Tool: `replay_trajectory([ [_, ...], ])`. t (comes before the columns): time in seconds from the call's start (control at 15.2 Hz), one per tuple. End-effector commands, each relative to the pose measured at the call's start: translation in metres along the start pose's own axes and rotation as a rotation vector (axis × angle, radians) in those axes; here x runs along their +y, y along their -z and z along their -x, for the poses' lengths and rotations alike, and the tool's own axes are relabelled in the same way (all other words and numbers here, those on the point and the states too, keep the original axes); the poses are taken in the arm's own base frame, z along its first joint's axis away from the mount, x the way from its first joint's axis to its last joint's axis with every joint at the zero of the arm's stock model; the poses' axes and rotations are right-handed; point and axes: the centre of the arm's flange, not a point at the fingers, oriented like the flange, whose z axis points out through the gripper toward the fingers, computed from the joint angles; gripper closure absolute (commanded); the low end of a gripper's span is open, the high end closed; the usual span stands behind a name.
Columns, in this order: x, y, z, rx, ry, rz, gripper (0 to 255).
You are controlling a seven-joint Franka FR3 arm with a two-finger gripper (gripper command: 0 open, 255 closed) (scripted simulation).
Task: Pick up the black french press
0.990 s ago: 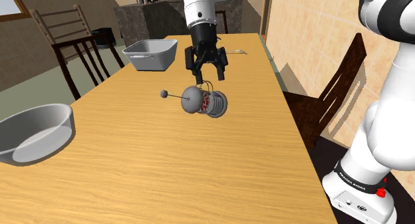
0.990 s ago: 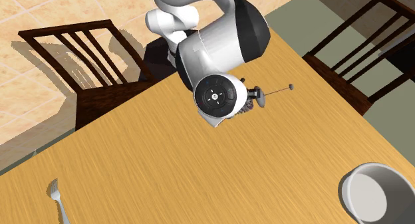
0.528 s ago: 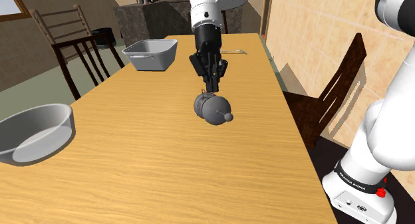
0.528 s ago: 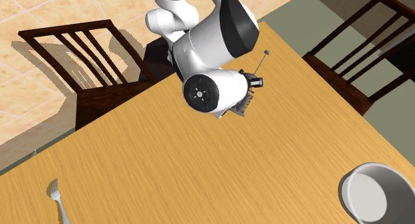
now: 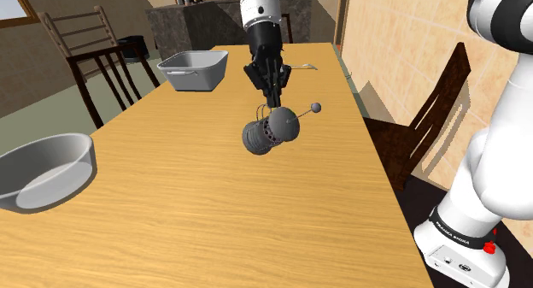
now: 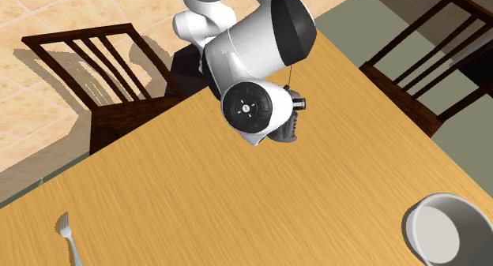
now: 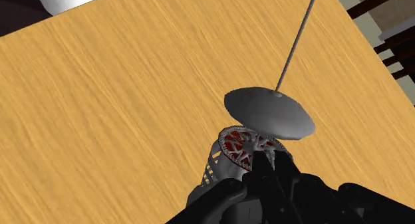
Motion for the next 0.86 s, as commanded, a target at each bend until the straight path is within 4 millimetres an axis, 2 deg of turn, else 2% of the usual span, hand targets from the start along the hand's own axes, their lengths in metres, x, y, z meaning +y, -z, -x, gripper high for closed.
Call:
replay_trajectory([
  [0.0, 0.018, 0.006, -0.014, 0.071, -0.073, 0.193, 255],
  [0.66, 0.002, 0.051, 0.009, 0.071, -0.073, 0.193, 255],
  [0.79, 0.002, 0.052, 0.009, 0.071, -0.073, 0.193, 255],
])
